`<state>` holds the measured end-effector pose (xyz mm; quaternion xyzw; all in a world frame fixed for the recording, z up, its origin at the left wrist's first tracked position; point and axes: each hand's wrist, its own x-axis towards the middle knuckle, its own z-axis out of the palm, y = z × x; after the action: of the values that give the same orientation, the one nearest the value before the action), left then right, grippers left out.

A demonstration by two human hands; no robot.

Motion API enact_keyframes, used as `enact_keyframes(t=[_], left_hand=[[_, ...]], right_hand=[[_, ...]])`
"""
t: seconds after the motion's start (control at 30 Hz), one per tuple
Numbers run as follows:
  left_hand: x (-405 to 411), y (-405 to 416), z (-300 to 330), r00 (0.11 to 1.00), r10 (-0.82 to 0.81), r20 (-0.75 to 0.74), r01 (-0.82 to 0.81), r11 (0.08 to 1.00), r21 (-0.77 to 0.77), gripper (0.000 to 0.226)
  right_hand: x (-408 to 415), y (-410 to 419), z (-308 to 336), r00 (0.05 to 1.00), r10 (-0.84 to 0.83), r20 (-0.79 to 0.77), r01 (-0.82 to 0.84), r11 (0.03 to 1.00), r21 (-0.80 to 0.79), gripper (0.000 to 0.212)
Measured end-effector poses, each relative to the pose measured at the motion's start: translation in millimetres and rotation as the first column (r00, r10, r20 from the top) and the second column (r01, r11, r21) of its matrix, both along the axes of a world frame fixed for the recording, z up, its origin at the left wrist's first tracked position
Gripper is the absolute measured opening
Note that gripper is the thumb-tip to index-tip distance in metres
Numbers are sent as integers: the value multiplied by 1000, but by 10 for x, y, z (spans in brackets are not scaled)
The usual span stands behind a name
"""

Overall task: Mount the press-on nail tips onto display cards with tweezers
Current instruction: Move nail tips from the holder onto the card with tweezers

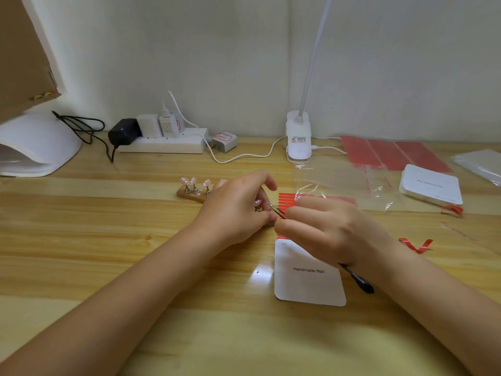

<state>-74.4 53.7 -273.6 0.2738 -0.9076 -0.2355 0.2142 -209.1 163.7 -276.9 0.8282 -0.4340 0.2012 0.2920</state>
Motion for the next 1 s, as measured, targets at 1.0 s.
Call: enact_keyframes(t=[1.0], left_hand=[[87, 16, 109, 998, -33, 62, 41, 990, -131, 53]], right_hand=[[-40, 46, 133, -182, -188, 965, -384, 917, 106, 14]])
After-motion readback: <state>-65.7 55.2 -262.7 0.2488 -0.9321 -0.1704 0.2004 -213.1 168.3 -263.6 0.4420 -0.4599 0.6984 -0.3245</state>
